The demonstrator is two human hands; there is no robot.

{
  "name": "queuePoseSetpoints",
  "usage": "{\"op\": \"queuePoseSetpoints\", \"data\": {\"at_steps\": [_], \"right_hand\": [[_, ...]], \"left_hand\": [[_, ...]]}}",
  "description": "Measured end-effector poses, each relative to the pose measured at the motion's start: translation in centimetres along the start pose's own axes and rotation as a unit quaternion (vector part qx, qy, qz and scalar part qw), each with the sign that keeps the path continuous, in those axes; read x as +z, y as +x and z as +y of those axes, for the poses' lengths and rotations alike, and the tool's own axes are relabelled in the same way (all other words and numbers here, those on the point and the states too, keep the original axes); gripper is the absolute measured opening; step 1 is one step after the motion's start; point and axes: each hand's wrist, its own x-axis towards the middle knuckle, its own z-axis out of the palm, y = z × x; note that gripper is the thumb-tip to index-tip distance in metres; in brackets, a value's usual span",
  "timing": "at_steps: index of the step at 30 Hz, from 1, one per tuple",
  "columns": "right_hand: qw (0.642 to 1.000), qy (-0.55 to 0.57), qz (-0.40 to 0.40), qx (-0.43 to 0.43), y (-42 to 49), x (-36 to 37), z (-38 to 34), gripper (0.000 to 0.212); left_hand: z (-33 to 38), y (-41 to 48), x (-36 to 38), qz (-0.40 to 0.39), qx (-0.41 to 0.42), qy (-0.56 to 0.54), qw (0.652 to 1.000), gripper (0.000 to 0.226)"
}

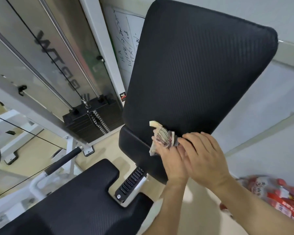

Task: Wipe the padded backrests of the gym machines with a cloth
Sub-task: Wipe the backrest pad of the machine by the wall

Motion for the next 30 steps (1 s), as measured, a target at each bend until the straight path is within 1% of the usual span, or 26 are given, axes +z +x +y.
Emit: {"op": "queuePoseSetpoints", "data": {"at_steps": [2,3,4,5,8,11,15,17,20,23,25,27,29,30], "right_hand": [[1.000,0.012,0.008,0.002,0.0,-0.2,0.0,0.040],[1.000,0.019,0.007,0.008,0.3,-0.2,-0.1,0.041],[1.000,0.023,0.004,0.015,0.6,-0.3,-0.2,0.040],[0.999,0.024,0.000,0.025,1.0,-0.3,-0.2,0.037],[0.998,0.026,-0.009,0.049,3.3,-1.1,-0.2,0.036],[0.999,0.020,0.000,0.036,7.3,-2.6,1.0,0.034],[0.999,-0.037,0.017,0.016,15.2,-5.2,3.8,0.038],[0.997,-0.080,0.008,0.019,19.3,-6.3,5.1,0.044],[0.990,-0.132,-0.048,-0.002,24.4,-6.6,5.8,0.060],[0.980,-0.170,-0.101,-0.034,26.9,-5.3,5.4,0.066],[0.975,-0.195,-0.105,-0.029,27.2,-4.3,5.2,0.066],[0.973,-0.204,-0.103,-0.026,27.3,-3.9,5.2,0.068],[0.974,-0.201,-0.102,-0.028,27.4,-3.8,5.2,0.068],[0.974,-0.201,-0.101,-0.029,27.5,-3.8,5.2,0.068]], "left_hand": [[3.6,3.0,-3.3,0.035,0.065,-0.027,0.997,0.065],[5.1,5.1,-4.9,0.061,0.106,-0.019,0.992,0.061],[6.2,7.7,-6.5,0.079,0.127,-0.017,0.989,0.058],[7.3,10.3,-7.9,0.092,0.122,-0.021,0.988,0.057],[8.3,15.1,-10.9,0.110,0.069,-0.008,0.992,0.060],[7.7,15.0,-12.2,0.105,0.023,-0.009,0.994,0.050],[7.2,15.5,-14.2,0.126,-0.097,-0.015,0.987,0.037],[6.9,16.6,-15.5,0.116,-0.114,-0.029,0.986,0.036],[5.7,17.5,-16.4,0.081,-0.102,-0.056,0.990,0.040],[3.7,17.8,-16.6,0.085,-0.143,-0.103,0.981,0.044],[2.7,17.8,-16.5,0.100,-0.185,-0.137,0.968,0.045],[2.3,18.1,-16.5,0.103,-0.226,-0.143,0.958,0.046],[3.1,18.6,-16.8,0.101,-0.240,-0.127,0.957,0.045],[4.0,19.1,-17.0,0.093,-0.233,-0.111,0.962,0.044]]}}
